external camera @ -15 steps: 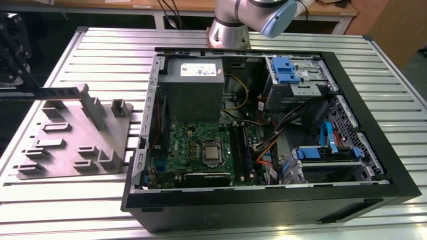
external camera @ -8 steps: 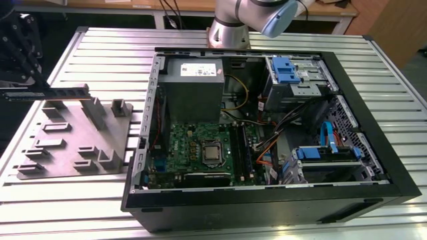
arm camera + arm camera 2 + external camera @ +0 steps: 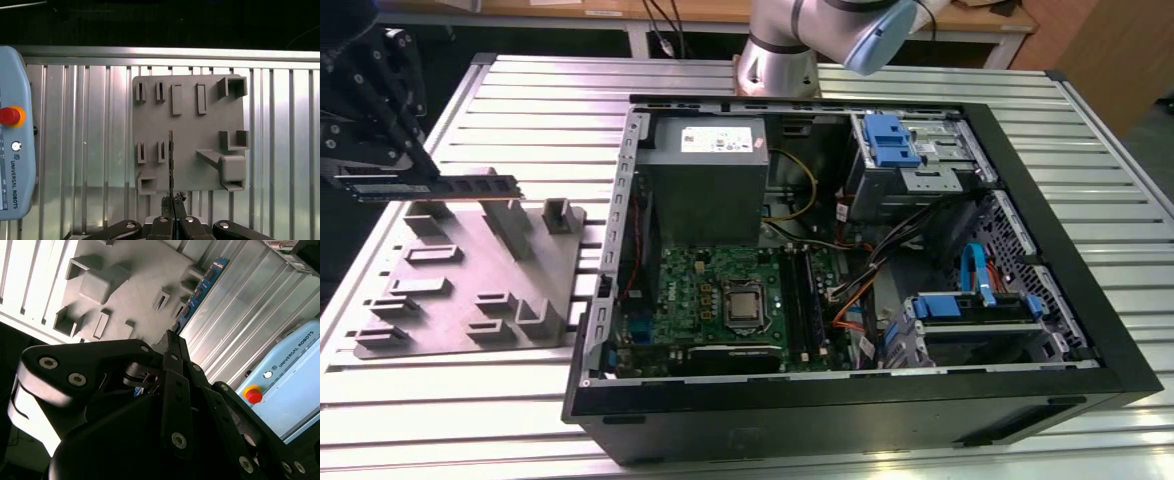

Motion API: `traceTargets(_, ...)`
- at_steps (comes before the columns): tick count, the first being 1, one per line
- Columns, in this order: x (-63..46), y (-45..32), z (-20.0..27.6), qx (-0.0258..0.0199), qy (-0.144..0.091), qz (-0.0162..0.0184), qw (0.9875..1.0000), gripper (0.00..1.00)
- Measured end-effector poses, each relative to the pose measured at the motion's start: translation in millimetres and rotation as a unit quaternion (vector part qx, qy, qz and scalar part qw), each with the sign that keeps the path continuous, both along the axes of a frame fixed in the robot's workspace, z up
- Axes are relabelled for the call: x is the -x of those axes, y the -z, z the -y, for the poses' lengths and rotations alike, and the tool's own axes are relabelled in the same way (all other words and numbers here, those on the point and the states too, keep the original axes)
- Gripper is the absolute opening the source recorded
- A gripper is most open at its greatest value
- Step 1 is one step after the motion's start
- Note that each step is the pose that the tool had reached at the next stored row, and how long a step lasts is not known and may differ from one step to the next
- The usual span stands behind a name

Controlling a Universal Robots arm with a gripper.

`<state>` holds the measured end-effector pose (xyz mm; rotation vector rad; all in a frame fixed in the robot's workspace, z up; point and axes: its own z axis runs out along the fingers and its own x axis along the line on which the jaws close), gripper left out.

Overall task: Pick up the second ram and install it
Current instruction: 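Pick up the second ram and move it above second insertion slot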

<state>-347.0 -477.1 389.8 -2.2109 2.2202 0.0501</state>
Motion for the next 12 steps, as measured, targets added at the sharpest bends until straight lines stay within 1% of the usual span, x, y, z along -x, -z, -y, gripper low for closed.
traceTargets(6, -11.0, 0.0, 0.0, 0.0000, 0.001, 0.0000, 1.0000, 0.11)
traceTargets(9, -12.0, -0.6, 0.0, 0.0000, 0.001, -0.0001, 1.0000, 0.11)
traceTargets(12, -12.2, -4.5, -0.4, -0.0002, 0.001, -0.0001, 1.0000, 0.11)
